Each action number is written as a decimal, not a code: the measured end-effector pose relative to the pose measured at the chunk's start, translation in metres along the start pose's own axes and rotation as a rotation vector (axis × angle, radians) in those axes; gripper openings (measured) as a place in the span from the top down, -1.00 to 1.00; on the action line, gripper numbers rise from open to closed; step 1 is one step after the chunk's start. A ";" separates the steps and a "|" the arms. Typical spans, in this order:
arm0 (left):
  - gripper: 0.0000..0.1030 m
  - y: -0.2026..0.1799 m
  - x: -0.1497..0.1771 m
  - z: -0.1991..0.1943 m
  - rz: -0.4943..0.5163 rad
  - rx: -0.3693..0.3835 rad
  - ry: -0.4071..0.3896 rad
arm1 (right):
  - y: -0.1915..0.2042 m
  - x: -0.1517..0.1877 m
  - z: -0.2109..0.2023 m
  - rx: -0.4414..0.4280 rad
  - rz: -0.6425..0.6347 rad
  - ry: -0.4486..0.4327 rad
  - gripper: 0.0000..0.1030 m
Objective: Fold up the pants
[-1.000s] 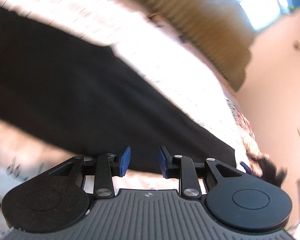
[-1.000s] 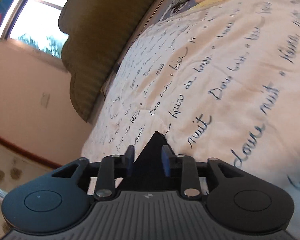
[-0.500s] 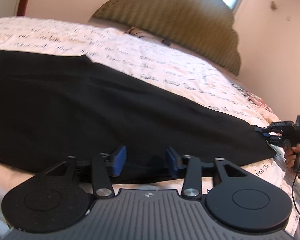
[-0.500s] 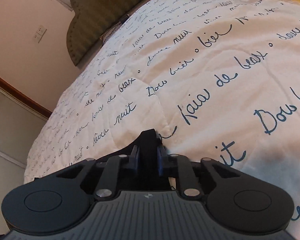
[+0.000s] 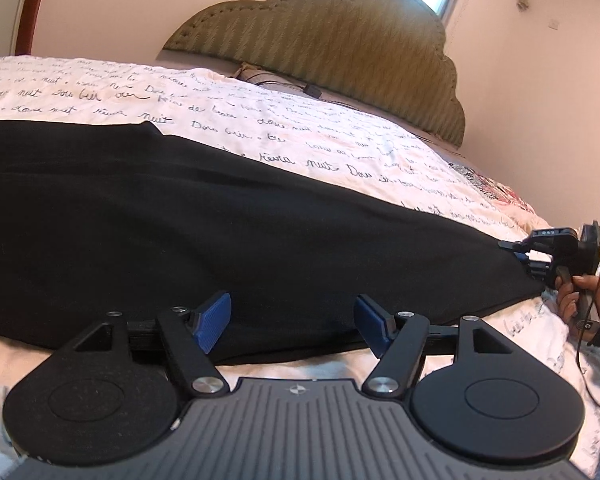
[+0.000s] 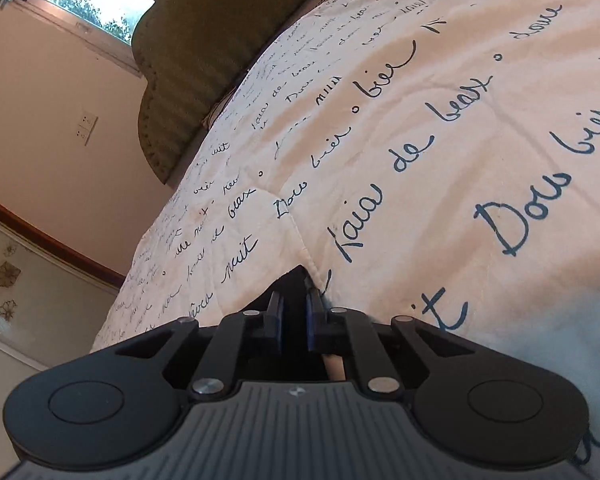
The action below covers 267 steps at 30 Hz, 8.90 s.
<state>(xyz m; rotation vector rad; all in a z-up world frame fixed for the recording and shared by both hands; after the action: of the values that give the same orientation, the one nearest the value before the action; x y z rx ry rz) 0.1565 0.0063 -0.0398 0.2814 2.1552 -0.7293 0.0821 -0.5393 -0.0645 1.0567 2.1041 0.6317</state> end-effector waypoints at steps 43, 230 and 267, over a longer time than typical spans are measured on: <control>-0.92 0.232 -0.019 -0.190 -0.610 -0.198 -0.393 | 0.448 0.265 0.235 -0.268 -0.845 0.572 0.86; 0.92 -0.030 -0.060 0.093 -0.140 0.029 0.374 | 0.066 0.115 -0.089 0.072 -0.094 -0.486 -0.67; -0.49 0.047 -0.065 -0.072 0.050 -0.308 0.002 | 0.079 0.120 -0.058 0.264 -0.236 -0.390 -0.68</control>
<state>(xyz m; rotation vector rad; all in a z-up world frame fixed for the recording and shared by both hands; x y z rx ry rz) 0.1716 0.0901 0.0267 0.1712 2.2161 -0.3604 0.0249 -0.4032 -0.0169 0.9586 1.9537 0.0258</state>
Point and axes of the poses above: each gripper's, at about its wrist camera, not at the fingertips, and z roughly the way its jaws point, y to its left, x to its underside, the point moved 8 cm from there along z, roughly the way its jaws point, and after that the axes turned 9 degrees about x, right-handed, at the moved point
